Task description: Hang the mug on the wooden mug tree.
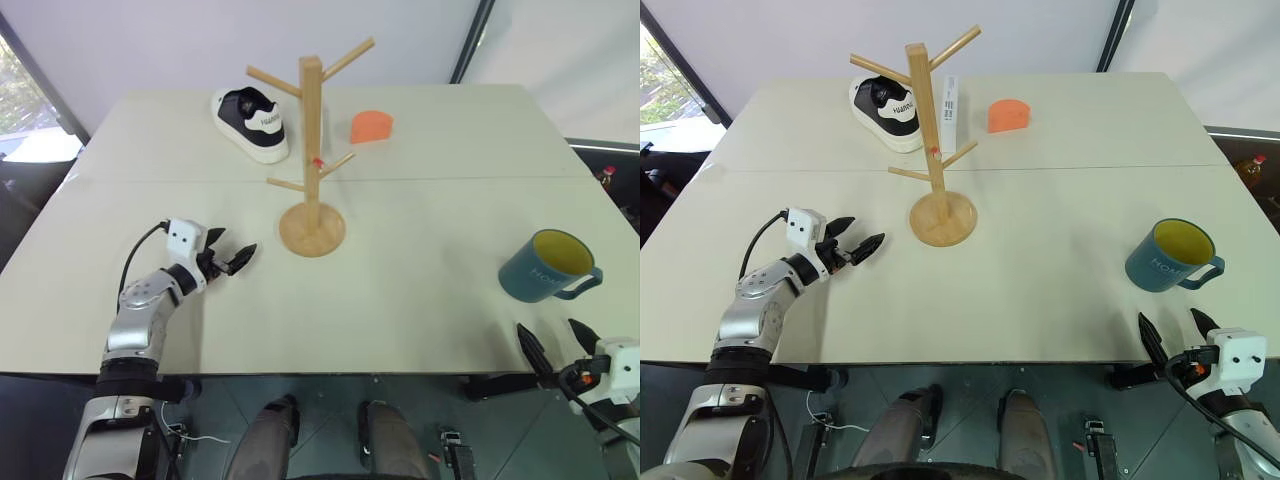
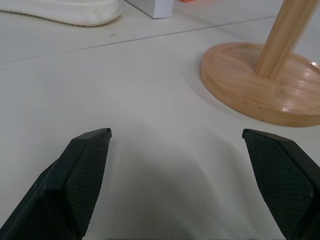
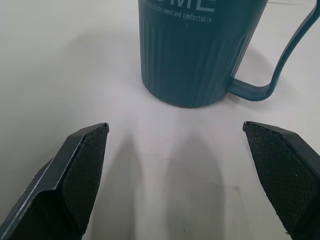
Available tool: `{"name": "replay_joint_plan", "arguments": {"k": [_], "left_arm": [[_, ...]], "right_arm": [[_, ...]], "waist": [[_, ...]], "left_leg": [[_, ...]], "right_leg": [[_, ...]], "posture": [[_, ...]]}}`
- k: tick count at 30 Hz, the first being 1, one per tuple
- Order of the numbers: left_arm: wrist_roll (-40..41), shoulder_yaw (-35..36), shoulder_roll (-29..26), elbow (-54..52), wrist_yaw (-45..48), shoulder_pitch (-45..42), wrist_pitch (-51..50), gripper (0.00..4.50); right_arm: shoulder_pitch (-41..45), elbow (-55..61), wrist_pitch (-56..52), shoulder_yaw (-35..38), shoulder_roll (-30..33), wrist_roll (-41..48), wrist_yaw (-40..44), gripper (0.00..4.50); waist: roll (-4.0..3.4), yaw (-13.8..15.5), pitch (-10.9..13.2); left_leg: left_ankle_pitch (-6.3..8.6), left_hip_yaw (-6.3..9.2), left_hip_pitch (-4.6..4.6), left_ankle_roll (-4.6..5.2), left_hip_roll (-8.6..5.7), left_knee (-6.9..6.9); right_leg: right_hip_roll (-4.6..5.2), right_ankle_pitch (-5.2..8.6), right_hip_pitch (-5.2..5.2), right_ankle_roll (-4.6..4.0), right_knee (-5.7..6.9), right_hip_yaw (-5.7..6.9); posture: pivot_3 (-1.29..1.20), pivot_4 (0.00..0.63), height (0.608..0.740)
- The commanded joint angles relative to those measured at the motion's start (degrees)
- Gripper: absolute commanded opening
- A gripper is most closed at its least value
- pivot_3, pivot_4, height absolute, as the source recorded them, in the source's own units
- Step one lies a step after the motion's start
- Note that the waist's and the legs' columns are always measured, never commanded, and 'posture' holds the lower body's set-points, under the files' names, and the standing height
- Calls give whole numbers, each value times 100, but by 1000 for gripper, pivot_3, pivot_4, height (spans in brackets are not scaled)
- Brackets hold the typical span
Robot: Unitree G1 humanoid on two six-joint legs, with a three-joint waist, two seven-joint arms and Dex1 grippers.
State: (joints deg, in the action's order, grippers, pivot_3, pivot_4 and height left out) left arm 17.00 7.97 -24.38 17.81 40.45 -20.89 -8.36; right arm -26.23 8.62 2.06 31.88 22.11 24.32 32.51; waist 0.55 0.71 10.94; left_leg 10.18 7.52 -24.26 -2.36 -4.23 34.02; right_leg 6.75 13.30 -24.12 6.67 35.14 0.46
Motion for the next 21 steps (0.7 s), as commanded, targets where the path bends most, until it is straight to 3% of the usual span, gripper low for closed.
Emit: {"name": "replay_joint_plan", "arguments": {"k": [1,9,13,17,21], "left_arm": [[105,106,-65,-264,26,-22,16,4500],[333,73,-77,-717,234,134,-225,4500],[878,-132,-134,-1672,859,374,-626,4500],[1200,-891,-330,-2828,1631,615,-1160,4500],[1221,-1505,-358,-3304,1922,500,-1456,4500]], "right_arm": [[-68,208,69,127,18,45,-64,4472],[-174,398,-81,169,7,94,-257,4472],[-197,445,-125,266,29,109,-372,4472],[-52,356,-101,448,23,134,-605,4472],[152,279,-94,508,19,34,-842,4472]], "waist": [[0,-1,0],[0,-2,-1],[-1,-4,-1],[-8,0,-5],[-17,-3,-10]], "left_leg": [[0,0,0,0,0,0],[0,0,3,1,0,2],[0,0,3,1,0,2],[2,-5,2,-3,0,4],[6,-14,10,-10,3,10]], "right_leg": [[0,0,0,0,0,0],[0,0,0,0,6,-2],[0,0,0,-1,7,-4],[1,-1,1,-5,6,-8],[1,-2,11,-6,6,-10]], "posture": [[0,150,740],[0,150,740],[0,150,740],[0,150,740],[0,150,740]]}}
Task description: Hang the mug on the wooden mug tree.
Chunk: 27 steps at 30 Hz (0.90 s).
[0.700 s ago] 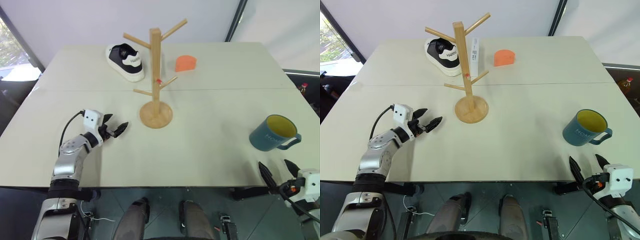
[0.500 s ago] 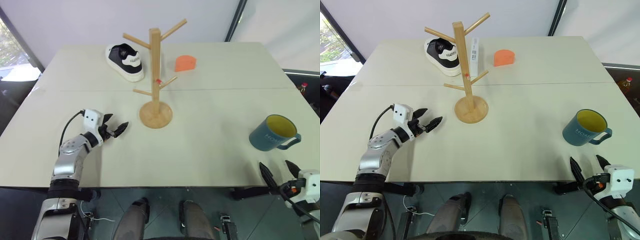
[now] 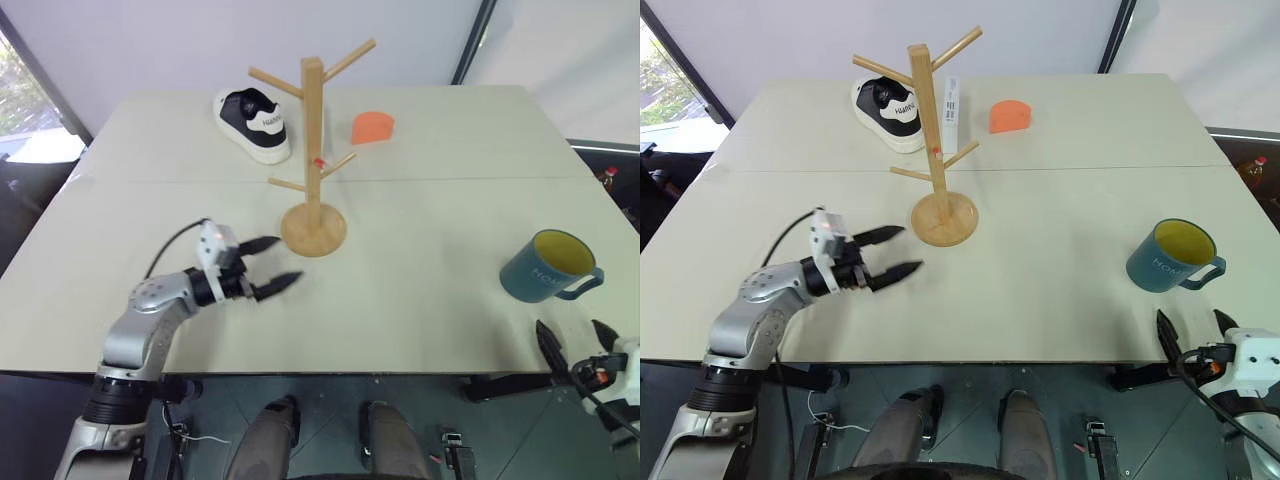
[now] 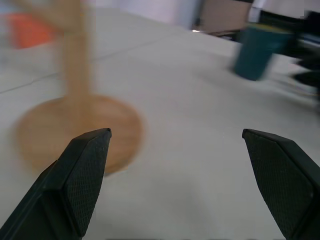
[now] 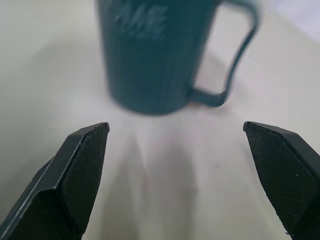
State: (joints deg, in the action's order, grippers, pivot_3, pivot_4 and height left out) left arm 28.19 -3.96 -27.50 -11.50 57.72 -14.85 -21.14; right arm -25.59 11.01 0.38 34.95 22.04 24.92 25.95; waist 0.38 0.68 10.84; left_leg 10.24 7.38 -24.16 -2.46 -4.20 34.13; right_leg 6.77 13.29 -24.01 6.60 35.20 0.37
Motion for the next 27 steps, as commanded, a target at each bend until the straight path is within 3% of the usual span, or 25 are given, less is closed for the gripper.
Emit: {"name": "replay_joint_plan", "arguments": {"k": [1,8,27], "left_arm": [[74,-444,-24,-435,240,-160,-201,4500],[81,-751,271,-546,199,-409,-182,4500],[71,-783,267,-759,112,-382,-196,4500]], "right_arm": [[145,18,57,209,29,-38,-251,4472],[412,-316,34,240,153,-204,-531,4472],[1673,-1682,159,17,630,-576,-646,4472]], "waist": [[-2,-4,-1],[-4,0,-2],[-5,-24,-3]], "left_leg": [[0,0,1,0,1,0],[-9,-9,2,14,5,2],[-8,-16,60,17,5,4]], "right_leg": [[0,0,1,-1,0,0],[-1,-3,1,-5,0,0],[-1,-1,64,-3,-10,-2]], "posture": [[0,150,740],[0,150,740],[0,150,740]]}}
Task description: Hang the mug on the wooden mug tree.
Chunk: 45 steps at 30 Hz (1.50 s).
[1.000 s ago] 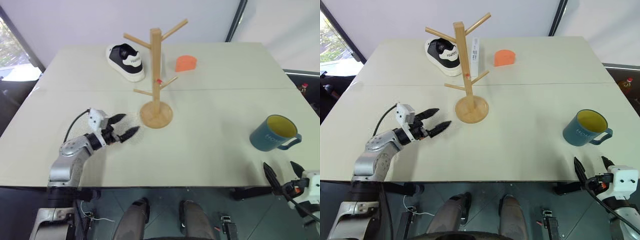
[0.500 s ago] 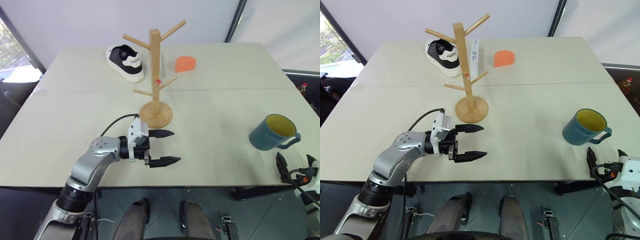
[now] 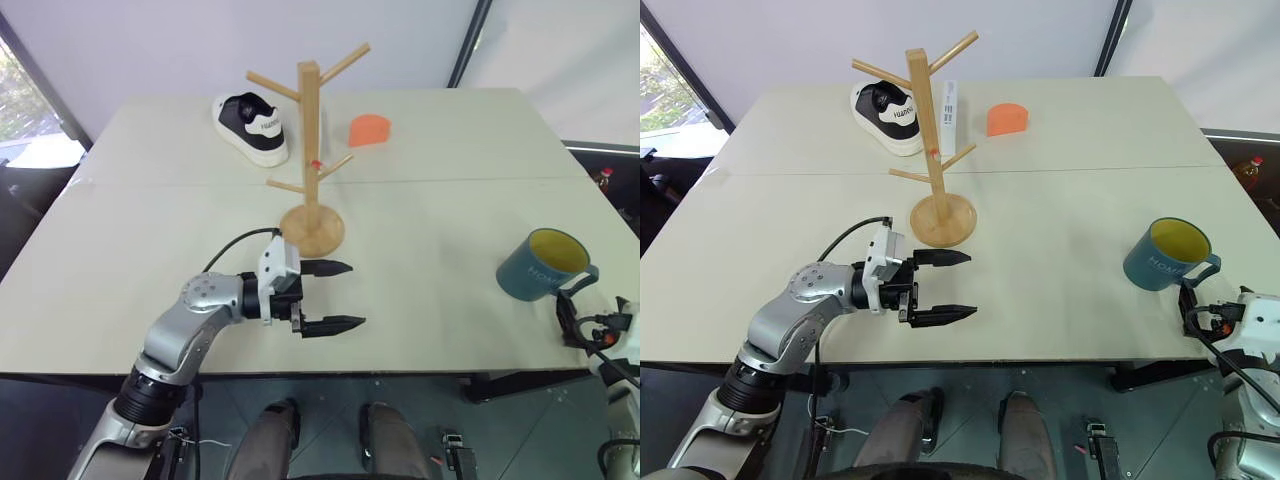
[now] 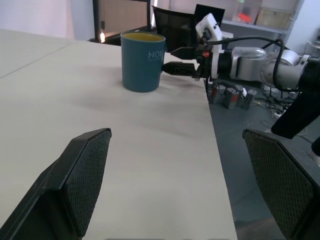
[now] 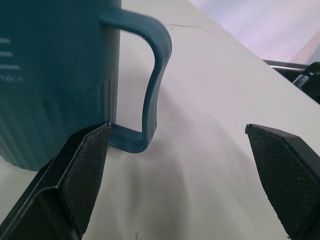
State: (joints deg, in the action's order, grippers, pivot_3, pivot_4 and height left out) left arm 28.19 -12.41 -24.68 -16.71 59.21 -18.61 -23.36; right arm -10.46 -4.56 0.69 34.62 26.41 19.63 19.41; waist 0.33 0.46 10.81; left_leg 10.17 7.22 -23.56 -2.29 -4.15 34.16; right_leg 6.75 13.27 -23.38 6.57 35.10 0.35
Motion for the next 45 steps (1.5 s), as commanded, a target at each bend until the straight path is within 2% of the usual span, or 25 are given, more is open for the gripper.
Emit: {"name": "replay_joint_plan", "arguments": {"k": [1,5,8,11,12,13,15,21,24,27,30,34,36,39,45], "left_arm": [[70,65,-13,-233,-47,-14,27,4500],[73,81,-28,-259,-85,-12,27,4500],[71,111,-53,-275,-120,14,29,4500],[32,144,-79,-265,-167,47,60,4500],[37,166,-84,-260,-189,51,62,4500],[44,180,-89,-257,-205,54,62,4500],[59,205,-113,-253,-225,65,70,4500],[26,325,-187,-183,-279,140,147,4500],[2,517,-242,-69,-341,159,208,4500],[81,1009,-400,219,-432,154,263,4500],[201,1512,-592,512,-416,116,329,4500],[243,1868,-788,731,-326,89,440,4500],[344,2104,-850,777,-341,65,470,4500],[543,2453,-910,748,-424,64,393,4500],[568,2648,-991,617,-573,242,398,4500]], "right_arm": [[235,-210,127,34,219,-65,22,4472],[507,-542,153,-34,327,-102,83,4472],[629,-593,170,-100,354,-86,192,3648],[675,-473,114,-198,339,-61,269,2130],[672,-426,94,-226,327,-29,307,1433],[669,-396,81,-242,320,-5,334,1101],[635,-318,66,-285,309,19,405,55],[495,64,-22,-371,359,10,533,19],[411,647,-164,-670,651,-207,764,19],[673,1994,-665,-1333,1321,-322,1245,19],[1633,3066,-1573,-2104,1880,-108,1521,19],[3089,3572,-2607,-3156,2029,-195,1649,19],[3963,3534,-3173,-3807,1831,-434,1557,19],[4904,3328,-3820,-4561,1549,-920,1384,19],[5731,3188,-4727,-4897,972,-1082,1210,19]], "waist": [[0,-7,0],[1,-16,1],[0,-12,1],[0,-17,1],[0,-14,1],[0,-12,1],[0,-10,1],[1,-9,2],[-5,-37,4],[-11,-119,8],[-8,-204,18],[17,-123,29],[27,-90,33],[32,-59,33],[33,2,34]], "left_leg": [[0,-1,1,-1,0,0],[0,-3,2,1,0,0],[1,-2,3,3,0,-2],[1,-2,3,5,0,-2],[1,-2,3,5,0,-2],[1,-2,3,5,0,-2],[1,-2,3,5,0,-1],[2,-2,3,4,0,-1],[3,-2,3,4,1,-2],[3,-5,3,2,1,-1],[11,-30,4,-9,19,0],[13,-38,0,-9,35,-2],[11,-28,-12,5,27,-5],[6,-6,-102,11,8,3],[8,-15,-108,9,3,-8]], "right_leg": [[1,0,1,0,-1,0],[1,0,2,0,-1,0],[1,0,1,0,-1,0],[1,0,1,0,-1,-1],[1,0,1,0,-1,-1],[1,0,2,0,-1,-1],[1,0,2,0,-1,-1],[1,1,3,1,-1,-1],[1,2,0,2,-1,-2],[2,2,-1,2,-1,-3],[4,1,-15,0,-1,1],[3,-2,-16,-6,-12,12],[8,-4,-21,-8,-17,11],[17,-23,-115,-27,-4,4],[8,-46,-123,18,-4,6]], "posture": [[0,150,740],[0,150,740],[0,150,740],[0,150,740],[0,150,740],[0,150,740],[0,150,740],[0,150,740],[0,150,740],[0,150,740],[0,150,740],[0,150,740],[0,150,740],[0,150,740],[0,150,740]]}}
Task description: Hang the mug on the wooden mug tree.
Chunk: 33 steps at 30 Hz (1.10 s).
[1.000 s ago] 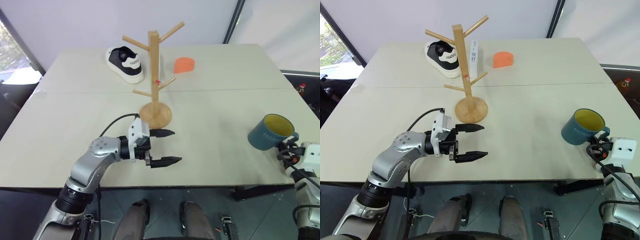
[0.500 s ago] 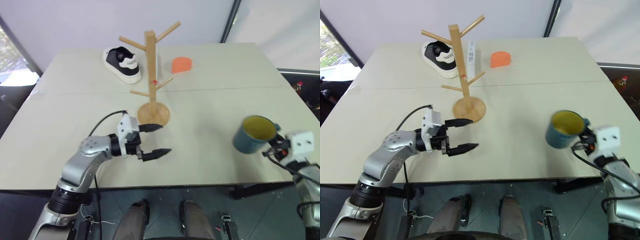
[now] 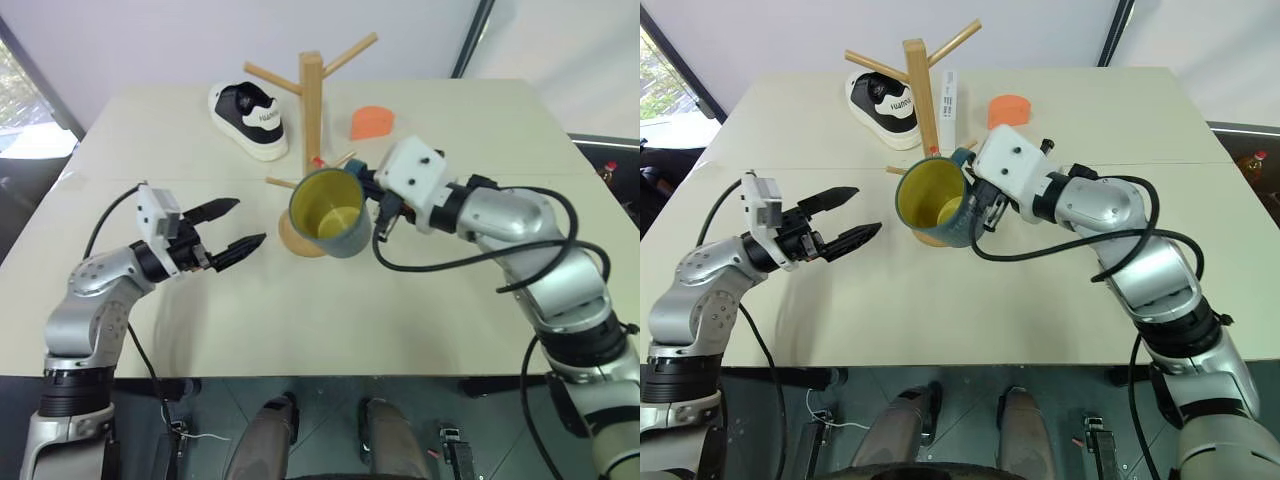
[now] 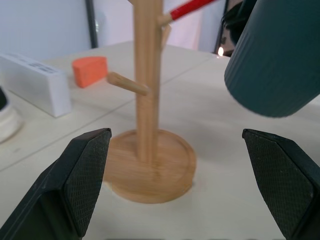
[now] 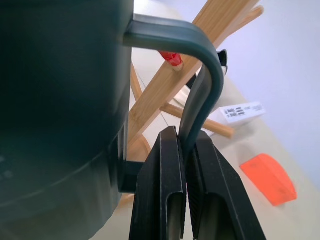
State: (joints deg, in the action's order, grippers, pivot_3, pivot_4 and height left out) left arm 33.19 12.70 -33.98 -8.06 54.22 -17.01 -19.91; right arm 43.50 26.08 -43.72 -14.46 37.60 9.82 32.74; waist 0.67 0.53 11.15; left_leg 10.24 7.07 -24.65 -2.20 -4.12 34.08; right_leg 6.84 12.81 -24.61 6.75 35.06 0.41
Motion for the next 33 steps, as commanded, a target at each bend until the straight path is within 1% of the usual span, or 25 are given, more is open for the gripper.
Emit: {"name": "replay_joint_plan", "arguments": {"k": [1,8,12,15,22,31,33], "left_arm": [[74,146,-57,-282,-98,116,55,4500],[130,133,-14,-334,-216,127,64,4500],[135,116,7,-247,-222,20,85,4500],[159,107,28,-244,-220,-50,69,4500],[389,193,-30,-363,-205,-67,-37,4500],[542,247,-97,-496,-289,-77,-134,4500],[560,249,-98,-511,-309,-79,-131,4500]], "right_arm": [[410,133,-390,-32,-201,-126,-126,19],[780,69,-876,-232,-527,-303,-216,19],[916,-32,-1086,-406,-689,-427,-298,19],[996,-182,-1196,-467,-876,-538,-425,19],[1025,-490,-1160,-630,-1053,-753,-482,19],[1039,-715,-1039,-650,-1186,-848,-391,19],[1039,-750,-997,-630,-1206,-852,-366,704]], "waist": [[-1,-10,0],[1,-38,0],[1,-76,0],[1,-130,1],[1,-154,0],[2,-153,0],[2,-153,0]], "left_leg": [[0,-3,1,0,0,0],[-7,-8,20,-8,2,8],[-8,-9,21,-8,2,9],[-8,-8,21,-8,1,8],[-8,-12,25,-8,2,9],[-9,-12,27,-9,2,9],[-9,-12,27,-9,2,9]], "right_leg": [[0,0,0,0,0,0],[-6,-2,10,-28,8,0],[-9,-3,9,-27,13,-1],[-11,-13,9,-9,14,0],[-15,-15,8,-6,20,-2],[-15,-16,8,-5,24,-3],[-15,-16,8,-5,24,-3]], "posture": [[0,150,740],[0,150,740],[0,150,740],[0,150,740],[0,150,740],[0,150,740],[0,150,740]]}}
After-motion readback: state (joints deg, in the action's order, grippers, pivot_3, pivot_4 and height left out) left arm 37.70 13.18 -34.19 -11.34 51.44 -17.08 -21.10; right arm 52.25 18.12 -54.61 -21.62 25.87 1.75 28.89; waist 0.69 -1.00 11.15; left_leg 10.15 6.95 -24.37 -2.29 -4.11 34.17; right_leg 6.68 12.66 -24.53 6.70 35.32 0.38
